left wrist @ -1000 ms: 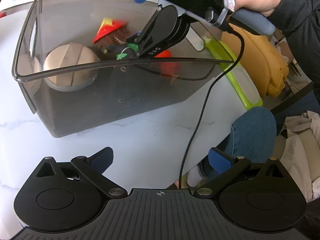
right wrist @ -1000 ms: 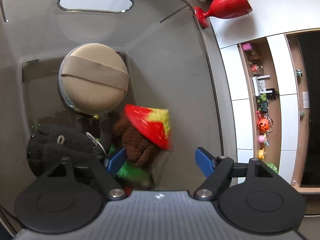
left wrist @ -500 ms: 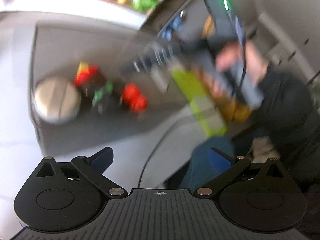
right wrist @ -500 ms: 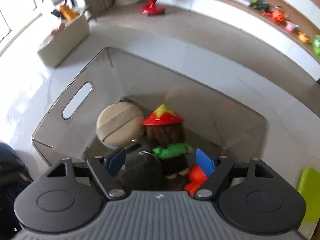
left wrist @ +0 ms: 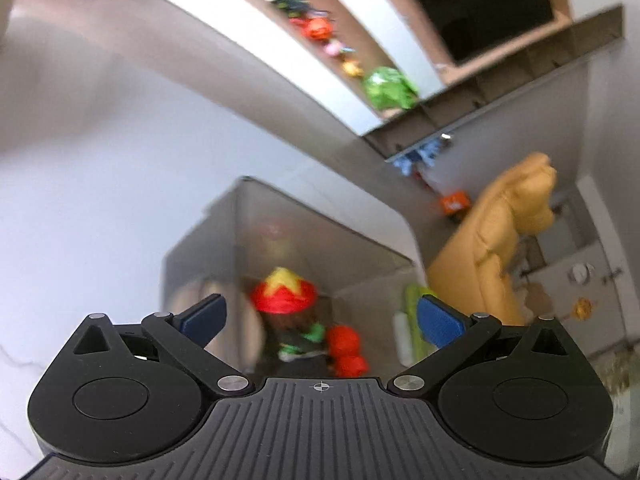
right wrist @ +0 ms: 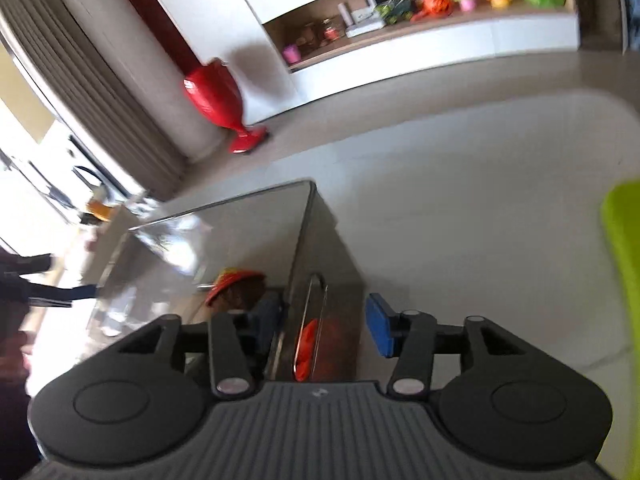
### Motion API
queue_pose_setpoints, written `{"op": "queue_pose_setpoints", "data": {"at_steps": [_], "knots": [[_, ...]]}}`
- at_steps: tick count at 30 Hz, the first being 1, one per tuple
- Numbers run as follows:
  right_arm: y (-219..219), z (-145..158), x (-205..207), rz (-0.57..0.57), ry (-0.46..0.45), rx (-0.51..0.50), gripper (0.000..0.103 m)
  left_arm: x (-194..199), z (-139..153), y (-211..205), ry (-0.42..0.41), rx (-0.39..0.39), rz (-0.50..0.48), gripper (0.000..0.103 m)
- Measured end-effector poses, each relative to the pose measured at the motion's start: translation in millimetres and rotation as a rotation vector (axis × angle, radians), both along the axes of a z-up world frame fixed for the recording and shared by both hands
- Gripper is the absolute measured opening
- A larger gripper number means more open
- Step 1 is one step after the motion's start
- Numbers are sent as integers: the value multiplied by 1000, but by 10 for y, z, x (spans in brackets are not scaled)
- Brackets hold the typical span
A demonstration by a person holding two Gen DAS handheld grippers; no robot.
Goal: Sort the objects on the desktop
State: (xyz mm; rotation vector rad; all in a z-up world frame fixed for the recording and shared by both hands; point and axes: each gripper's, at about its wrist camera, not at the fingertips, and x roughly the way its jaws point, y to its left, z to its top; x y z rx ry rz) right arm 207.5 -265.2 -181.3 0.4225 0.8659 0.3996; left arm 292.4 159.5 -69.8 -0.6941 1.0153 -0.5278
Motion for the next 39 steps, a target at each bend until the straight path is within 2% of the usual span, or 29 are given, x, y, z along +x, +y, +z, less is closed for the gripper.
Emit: {"op": "queue_pose_setpoints", "data": {"at_steps": [2, 4, 6, 8, 12, 14, 15, 18, 20, 28, 35, 37, 39], "knots": [[-88, -88, 29, 10, 23, 76, 56, 81, -146, -8, 64, 14, 19, 103], [-111, -137, 59, 22, 18, 102, 56, 134, -267, -53, 101, -3, 0, 103], [-71, -175, 103, 34, 14, 91, 57, 149, -331, -124, 122, -24, -21, 103], [-8, -208, 155, 37, 21, 93, 56, 144, -342, -188, 123, -5, -12, 103], [154, -247, 247, 15, 59, 122, 40, 93, -355, -279, 121, 28, 14, 103], [196, -259, 225, 5, 57, 126, 38, 60, -311, -335, 106, 74, 19, 103], [220, -254, 197, 1, 51, 120, 31, 17, -283, -389, 95, 105, 25, 102], [291, -227, 109, -10, 49, 73, 18, -95, -196, -533, 52, 197, 37, 100], [349, -197, 36, -15, 29, 16, 18, -170, -110, -578, 28, 197, 29, 96], [374, -169, -283, -1, 28, -42, 17, -469, -1, -638, 21, 222, -16, 95], [433, -110, -825, 54, 41, -92, 17, -1111, 24, -613, 60, 238, -94, 95], [436, -97, -983, 60, 50, -93, 17, -1222, 31, -648, 60, 262, -110, 95], [446, -94, -1064, 62, 48, -100, 17, -1259, 90, -702, 36, 325, -107, 95]]}}
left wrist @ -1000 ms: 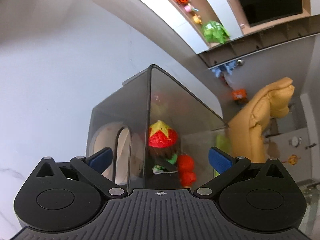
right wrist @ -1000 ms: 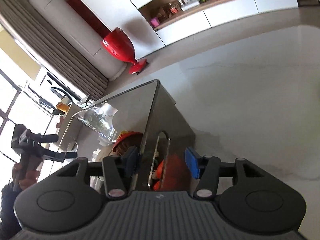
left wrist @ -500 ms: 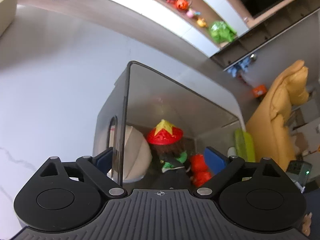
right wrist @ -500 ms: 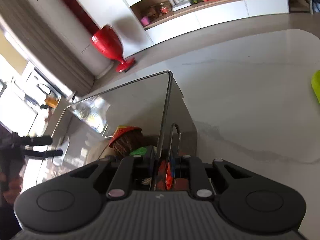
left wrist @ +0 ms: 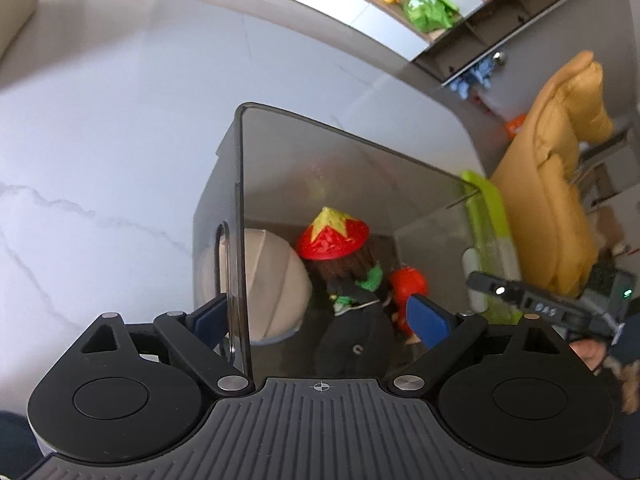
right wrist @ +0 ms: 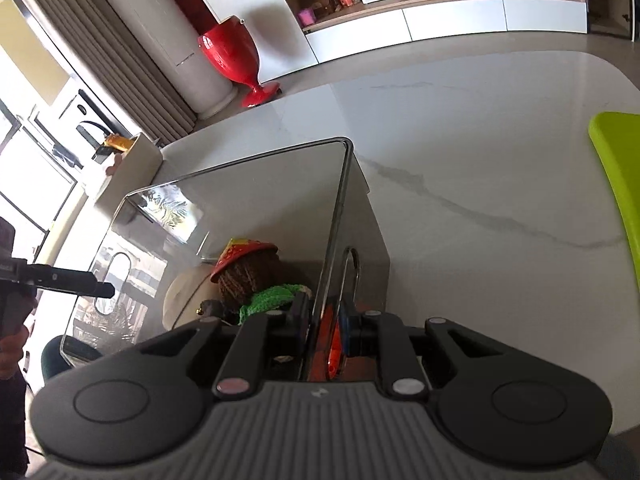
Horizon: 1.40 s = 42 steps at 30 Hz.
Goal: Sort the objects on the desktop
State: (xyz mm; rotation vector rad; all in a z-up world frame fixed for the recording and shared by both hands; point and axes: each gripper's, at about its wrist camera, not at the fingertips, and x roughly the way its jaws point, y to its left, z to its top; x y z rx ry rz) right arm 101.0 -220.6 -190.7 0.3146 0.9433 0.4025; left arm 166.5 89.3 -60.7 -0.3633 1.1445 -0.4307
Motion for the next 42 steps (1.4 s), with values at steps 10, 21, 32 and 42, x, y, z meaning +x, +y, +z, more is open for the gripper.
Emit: {"op": "queue_pose_setpoints", "data": {"at_steps": [10, 21, 32, 42], "knots": [[-131, 649, -297, -127, -210, -172, 63, -204, 770, -332, -166, 364, -70, 103], [1114, 666, 290, 242, -21, -321, 60, 239, -60, -1080, 264, 398, -338, 103], [1641, -109, 760, 469, 192, -470, 63, -51, -8, -1155, 69, 468, -512, 103], [1793, -382, 796, 508, 254, -526, 46, -170, 399, -860, 13, 245, -560, 103]]}}
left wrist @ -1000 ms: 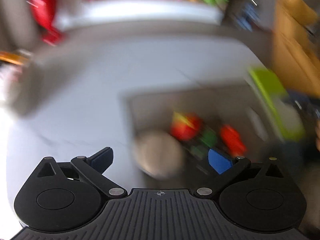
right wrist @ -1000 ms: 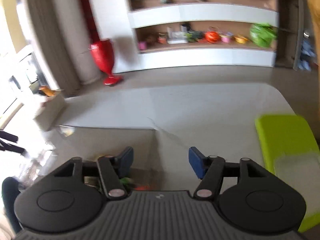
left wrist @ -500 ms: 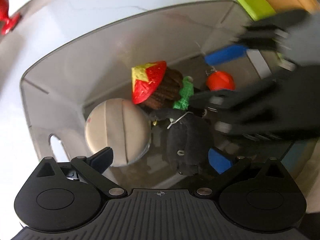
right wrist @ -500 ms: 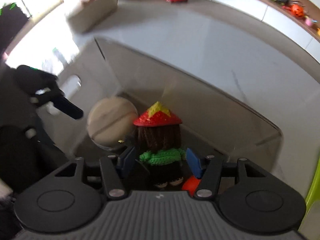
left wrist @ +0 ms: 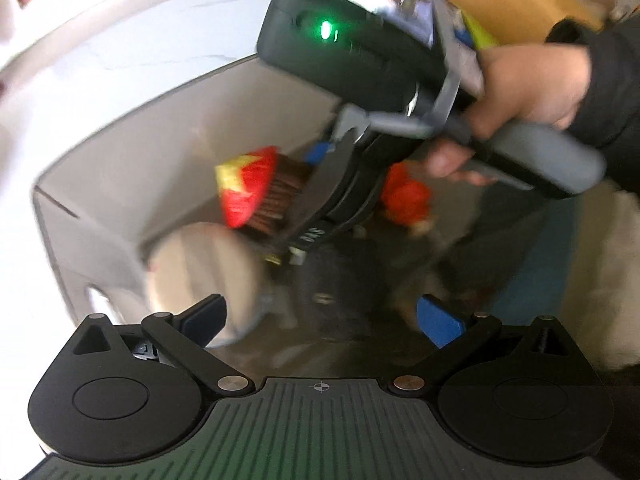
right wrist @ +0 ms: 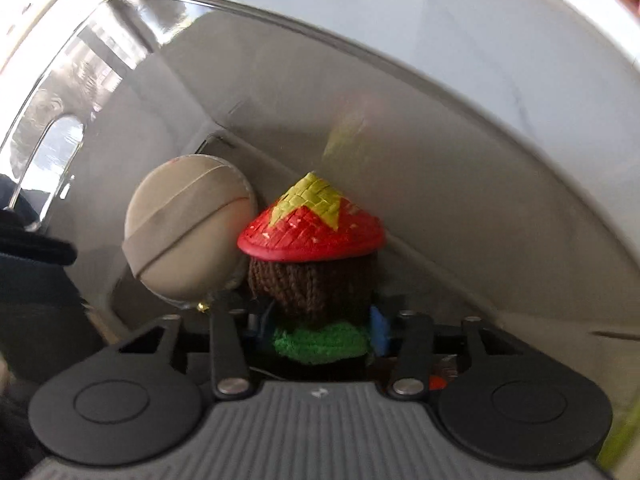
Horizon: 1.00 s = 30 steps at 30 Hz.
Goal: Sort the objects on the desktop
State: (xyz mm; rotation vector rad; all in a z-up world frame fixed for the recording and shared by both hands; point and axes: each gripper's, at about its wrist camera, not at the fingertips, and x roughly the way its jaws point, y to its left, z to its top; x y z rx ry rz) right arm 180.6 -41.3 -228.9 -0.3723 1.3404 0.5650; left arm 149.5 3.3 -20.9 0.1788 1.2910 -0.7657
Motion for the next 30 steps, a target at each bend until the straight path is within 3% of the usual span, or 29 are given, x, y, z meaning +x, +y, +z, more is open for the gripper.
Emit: {"op": "queue_pose_setpoints", "data": {"at_steps": [3, 5, 6, 8, 10, 15, 17, 24, 30], "knots": [[55, 119, -215, 90, -90, -76, 44, -36, 184, 150, 117, -273, -38, 103], [85, 175, -324, 123, -141, -117, 40, -102, 237, 234, 148, -442, -93, 103], [98, 207, -372, 134, -160, -128, 38, -139, 220, 255, 157, -461, -102, 103], [118, 254, -437, 147, -191, -155, 33, -195, 175, 261, 179, -414, -94, 103], [133, 283, -503, 171, -231, -189, 33, -256, 187, 308, 134, -414, -100, 103], [118, 319, -555, 177, -234, -210, 30, -407, 262, 326, 23, -348, -126, 103], [122, 489, -436, 183, -243, -221, 27, -487, 283, 275, 11, -345, -162, 103], [171, 493, -287, 151, -341, -259, 26, -619, 291, 295, -23, -332, -208, 103], [108, 435, -174, 106, -320, -298, 27, -581, 137, 283, -23, -348, -198, 103]]}}
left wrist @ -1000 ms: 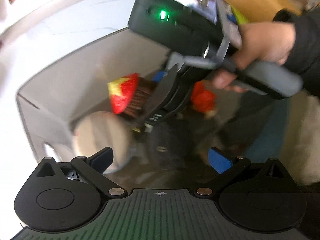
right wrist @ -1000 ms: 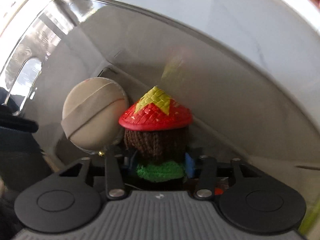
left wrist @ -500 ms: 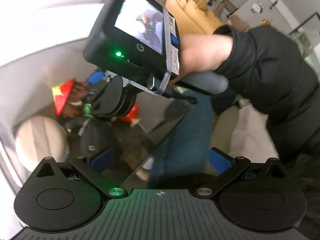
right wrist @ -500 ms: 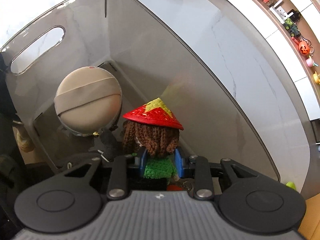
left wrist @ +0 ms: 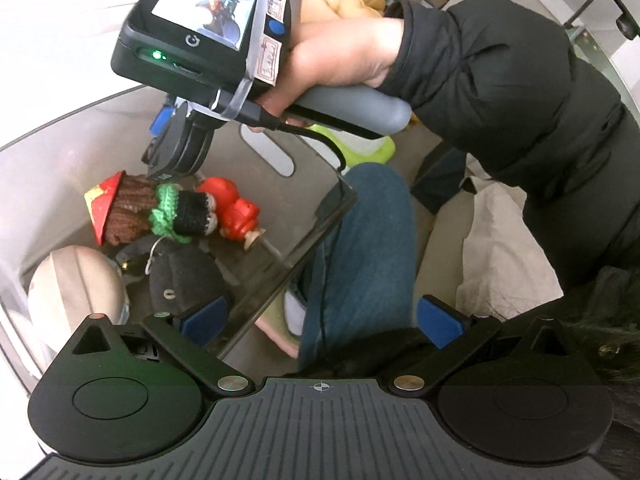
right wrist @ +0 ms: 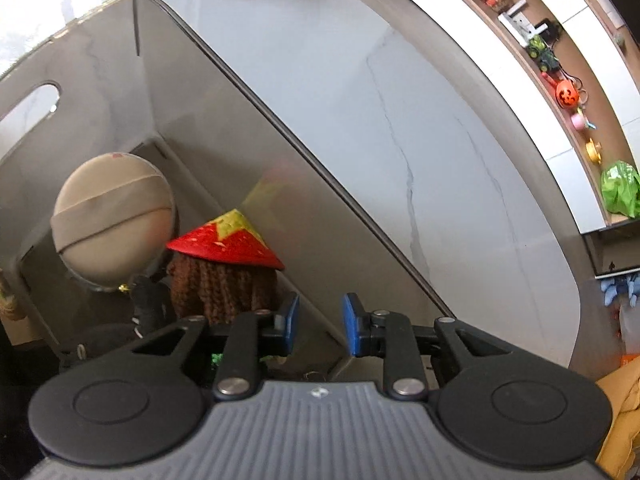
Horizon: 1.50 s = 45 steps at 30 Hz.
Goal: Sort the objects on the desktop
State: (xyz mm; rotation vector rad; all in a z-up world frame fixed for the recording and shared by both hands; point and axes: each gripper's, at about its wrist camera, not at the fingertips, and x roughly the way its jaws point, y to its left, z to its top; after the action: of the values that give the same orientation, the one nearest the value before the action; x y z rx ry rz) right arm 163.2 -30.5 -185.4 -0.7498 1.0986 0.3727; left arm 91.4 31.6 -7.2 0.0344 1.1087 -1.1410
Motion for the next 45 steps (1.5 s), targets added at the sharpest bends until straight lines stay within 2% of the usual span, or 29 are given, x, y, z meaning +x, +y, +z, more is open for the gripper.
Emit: {"op": "queue_pose_setpoints", "data": {"at_steps": [2, 4, 6, 8, 9, 12, 15, 17, 19, 21, 23, 24, 25, 29, 30, 33, 35, 36, 39, 41, 42, 44, 45], "knots": [[-10, 22, 10, -14, 0, 0, 28, 31, -22, 10, 11, -7, 5, 103], [-12, 45, 25, -32, 7, 15, 36, 75, -21, 39, 31, -23, 13, 103], [-41, 112, 41, -60, 33, 76, 59, 185, 7, 155, 82, -78, 47, 103], [-130, 200, 83, -113, 136, 179, 76, 324, 31, 330, 148, -161, 104, 103], [-179, 233, 99, -137, 184, 229, 77, 399, 38, 437, 184, -209, 138, 103], [-325, 279, 79, -202, 315, 360, 76, 561, 37, 698, 250, -294, 225, 103], [-306, 206, -5, -154, 409, 323, 76, 641, 8, 814, 275, -321, 278, 103], [-229, 141, -87, -135, 392, 251, 76, 663, -2, 833, 283, -333, 288, 103], [-147, 54, -92, -125, 429, 263, 76, 665, -7, 816, 283, -333, 287, 103], [-69, -122, -40, -177, 499, 272, 76, 662, -24, 776, 285, -327, 277, 103], [-8, -235, -24, -199, 522, 290, 77, 669, -45, 740, 293, -322, 268, 103], [-6, -252, 2, -218, 541, 331, 64, 674, -57, 724, 297, -320, 267, 103], [-6, -266, 29, -239, 561, 374, 56, 678, -69, 712, 300, -318, 269, 103], [-69, -217, 31, -317, 575, 473, 52, 699, -92, 714, 308, -325, 281, 103], [-118, -205, 23, -380, 600, 523, 51, 702, -93, 717, 310, -328, 284, 103], [-446, -237, -23, -639, 734, 822, 51, 708, -105, 707, 311, -333, 288, 103], [-555, -299, -90, -724, 789, 902, 51, 733, -118, 708, 312, -332, 285, 103], [-558, -329, -116, -726, 790, 886, 54, 749, -126, 711, 312, -331, 283, 103], [-517, -446, -102, -722, 812, 752, 61, 758, -146, 679, 317, -324, 279, 103], [-519, -438, -70, -715, 819, 726, 63, 746, -148, 695, 316, -326, 271, 103], [-542, -345, -46, -691, 797, 736, 62, 742, -146, 713, 315, -330, 270, 103], [-582, -16, -14, -599, 647, 715, 64, 752, -150, 733, 314, -338, 276, 103], [-602, 152, 1, -551, 570, 701, 73, 758, -159, 749, 317, -341, 281, 103]]}}
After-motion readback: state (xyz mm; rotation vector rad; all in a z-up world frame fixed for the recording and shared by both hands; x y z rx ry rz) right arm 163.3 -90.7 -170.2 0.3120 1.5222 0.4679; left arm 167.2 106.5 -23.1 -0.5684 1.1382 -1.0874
